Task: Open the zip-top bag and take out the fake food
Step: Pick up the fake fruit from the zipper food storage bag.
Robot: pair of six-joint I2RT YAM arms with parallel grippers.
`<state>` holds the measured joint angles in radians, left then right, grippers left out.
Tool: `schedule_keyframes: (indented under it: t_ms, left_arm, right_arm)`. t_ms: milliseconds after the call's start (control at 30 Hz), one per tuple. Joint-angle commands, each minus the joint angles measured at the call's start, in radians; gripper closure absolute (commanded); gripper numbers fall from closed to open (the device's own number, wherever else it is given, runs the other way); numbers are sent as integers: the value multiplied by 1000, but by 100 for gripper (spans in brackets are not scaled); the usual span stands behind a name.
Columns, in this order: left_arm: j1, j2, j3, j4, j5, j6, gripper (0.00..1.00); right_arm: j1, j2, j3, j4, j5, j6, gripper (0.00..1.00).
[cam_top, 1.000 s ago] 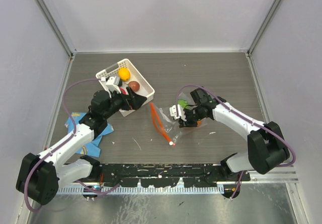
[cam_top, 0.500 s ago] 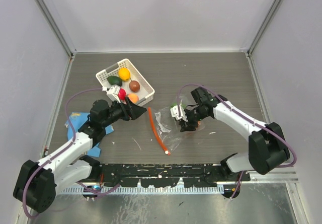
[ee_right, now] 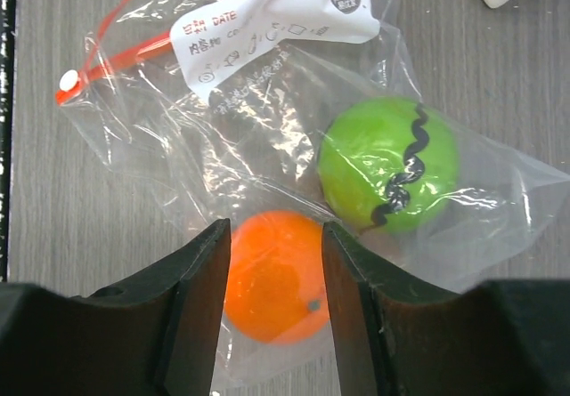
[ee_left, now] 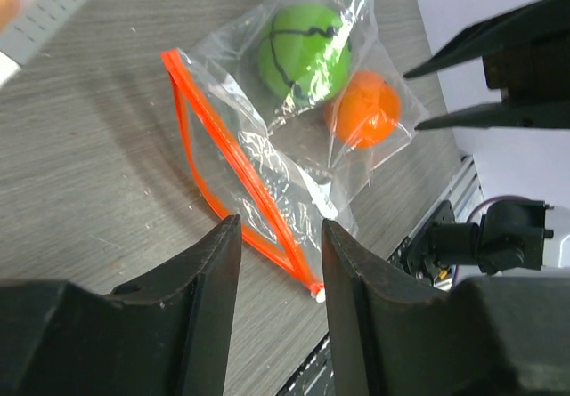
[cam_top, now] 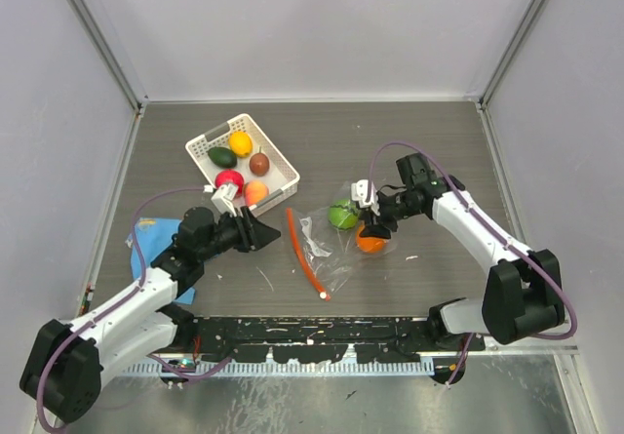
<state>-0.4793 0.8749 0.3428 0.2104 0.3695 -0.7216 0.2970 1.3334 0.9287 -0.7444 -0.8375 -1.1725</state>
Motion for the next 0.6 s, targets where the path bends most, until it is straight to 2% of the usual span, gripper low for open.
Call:
schedule_keyframes:
  t_ms: [0, 100, 200, 267, 433, 567]
  left_arm:
    - [-61, 22, 3, 13, -27, 11, 59]
    - [-119, 52, 7, 4, -80, 63, 60]
    - [-182, 81, -8, 34, -141, 140, 60]
    - [-216, 90, -33, 73, -181, 186, 60]
    - [-275, 110, -101, 205, -212, 297, 59]
    - [-306, 132, -136, 292, -208, 376, 59]
  right_arm:
    - [1, -14, 81, 51, 30, -1, 48]
    - [0, 13, 154, -33, 39, -142, 40]
    - [1, 76, 208, -210, 32, -492, 24]
    - [1, 126, 242, -282, 41, -666, 19]
    - [2, 289, 365, -411, 56, -875, 18]
    - [13, 406, 472, -437, 83, -848, 25]
